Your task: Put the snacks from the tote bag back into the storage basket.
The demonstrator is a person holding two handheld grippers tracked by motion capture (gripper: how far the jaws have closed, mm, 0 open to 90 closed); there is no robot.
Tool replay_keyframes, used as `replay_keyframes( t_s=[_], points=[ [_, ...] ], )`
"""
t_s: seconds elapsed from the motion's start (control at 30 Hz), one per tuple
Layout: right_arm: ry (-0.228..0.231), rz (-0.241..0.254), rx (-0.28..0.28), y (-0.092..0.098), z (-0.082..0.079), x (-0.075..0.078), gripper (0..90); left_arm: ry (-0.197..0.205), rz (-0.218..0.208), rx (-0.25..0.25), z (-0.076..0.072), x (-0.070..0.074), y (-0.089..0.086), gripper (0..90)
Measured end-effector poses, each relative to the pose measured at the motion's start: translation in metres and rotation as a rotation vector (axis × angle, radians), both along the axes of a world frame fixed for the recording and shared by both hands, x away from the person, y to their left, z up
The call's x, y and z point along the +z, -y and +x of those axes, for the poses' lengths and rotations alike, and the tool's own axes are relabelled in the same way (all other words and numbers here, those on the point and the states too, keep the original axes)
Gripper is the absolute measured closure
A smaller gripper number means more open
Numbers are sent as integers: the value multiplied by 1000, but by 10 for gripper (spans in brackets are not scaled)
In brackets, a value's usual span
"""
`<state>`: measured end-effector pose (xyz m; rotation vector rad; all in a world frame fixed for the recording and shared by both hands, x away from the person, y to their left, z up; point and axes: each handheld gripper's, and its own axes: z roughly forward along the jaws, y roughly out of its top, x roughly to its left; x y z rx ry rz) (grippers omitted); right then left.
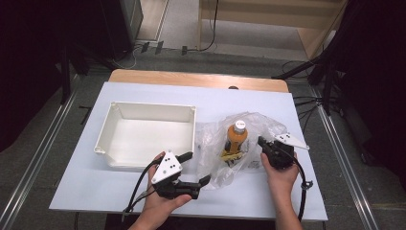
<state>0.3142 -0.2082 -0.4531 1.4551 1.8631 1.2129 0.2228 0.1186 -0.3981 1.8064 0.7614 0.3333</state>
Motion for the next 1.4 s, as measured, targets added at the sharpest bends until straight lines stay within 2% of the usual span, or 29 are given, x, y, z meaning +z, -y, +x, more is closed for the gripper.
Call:
replay_keyframes(
  t_s=[0.07, 0.1, 0.13, 0.17, 0.2, 0.23, 0.27, 0.3, 0.37, 0.4, 0.47, 0.5, 0.57, 0.6, 0.63, 0.7, 0.77, 0.8, 0.83, 0.87, 0.9, 0.97, 1.0, 1.07, 1.13, 1.27, 1.3, 1.33, 1.4],
  points=[
    [9, -2, 12, -1, -2, 1, 877, -30, 39, 31, 4, -2, 8, 157],
    [19, -7, 31, -2, -4, 2, 866, -72, 94, 69, 10, -10, 14, 336],
    [19, -7, 31, -2, -4, 2, 866, -72, 94, 69, 10, -10, 14, 460],
    [22, 2, 35, -1, -7, 4, 841, -102, 144, 57, 13, -19, 18, 587],
    [22, 2, 35, -1, -7, 4, 841, -102, 144, 57, 13, -19, 18, 681],
    [39, 30, 50, 2, -10, 6, 746, -125, 162, 30, 16, -25, 17, 760],
    [39, 30, 50, 2, -10, 6, 746, -125, 162, 30, 16, -25, 17, 832],
    [66, 69, 66, 5, -13, 11, 582, -140, 167, 31, 18, -30, 16, 873],
    [107, 106, 69, 8, -17, 18, 456, -146, 174, 32, 19, -32, 15, 900],
    [107, 106, 69, 8, -17, 18, 456, -154, 179, 32, 20, -34, 15, 900],
    [165, 121, 50, 9, -21, 31, 347, -182, 219, 27, 23, -43, 15, 900],
    [165, 121, 50, 9, -21, 31, 347, -182, 219, 27, 23, -43, 15, 900],
    [196, 129, 50, 10, -24, 41, 324, -207, 235, 26, 25, -51, 16, 900],
    [222, 145, 49, 10, -28, 53, 308, -230, 262, 23, 26, -57, 17, 900],
    [222, 145, 49, 10, -28, 53, 308, -230, 262, 23, 26, -57, 17, 900],
    [279, 172, 55, 11, -35, 74, 304, -250, 293, 20, 27, -63, 17, 900],
    [313, 180, 66, 9, -38, 85, 321, -256, 293, 20, 27, -64, 17, 900],
    [313, 180, 66, 9, -38, 85, 321, -256, 293, 20, 27, -64, 17, 900],
    [340, 175, 91, 7, -40, 94, 503, -257, 291, 21, 27, -64, 17, 900],
    [350, 155, 88, 5, -41, 96, 656, -258, 290, 18, 26, -65, 17, 900],
    [352, 131, 82, 3, -40, 96, 755, -255, 293, 18, 26, -65, 16, 900],
    [320, 93, 82, 0, -33, 93, 895, -255, 305, 26, 25, -66, 16, 900],
    [307, 56, 65, -1, -27, 88, 900, -255, 305, 26, 25, -66, 16, 900],
    [259, 30, 52, -2, -13, 72, 900, -261, 306, 26, 25, -68, 16, 900],
    [176, 5, 26, -1, 2, 53, 900, -265, 313, 26, 25, -69, 14, 900],
    [-34, -43, -17, 5, 26, 10, 900, -277, 314, 28, 26, -70, 12, 900],
    [-34, -43, -17, 5, 26, 10, 900, -280, 318, 25, 26, -70, 12, 900],
    [-107, -62, -59, 10, 31, -5, 900, -278, 332, 23, 26, -71, 11, 900],
    [-167, -64, -89, 17, 33, -14, 900, -275, 338, 24, 26, -71, 11, 900]
  ],
)
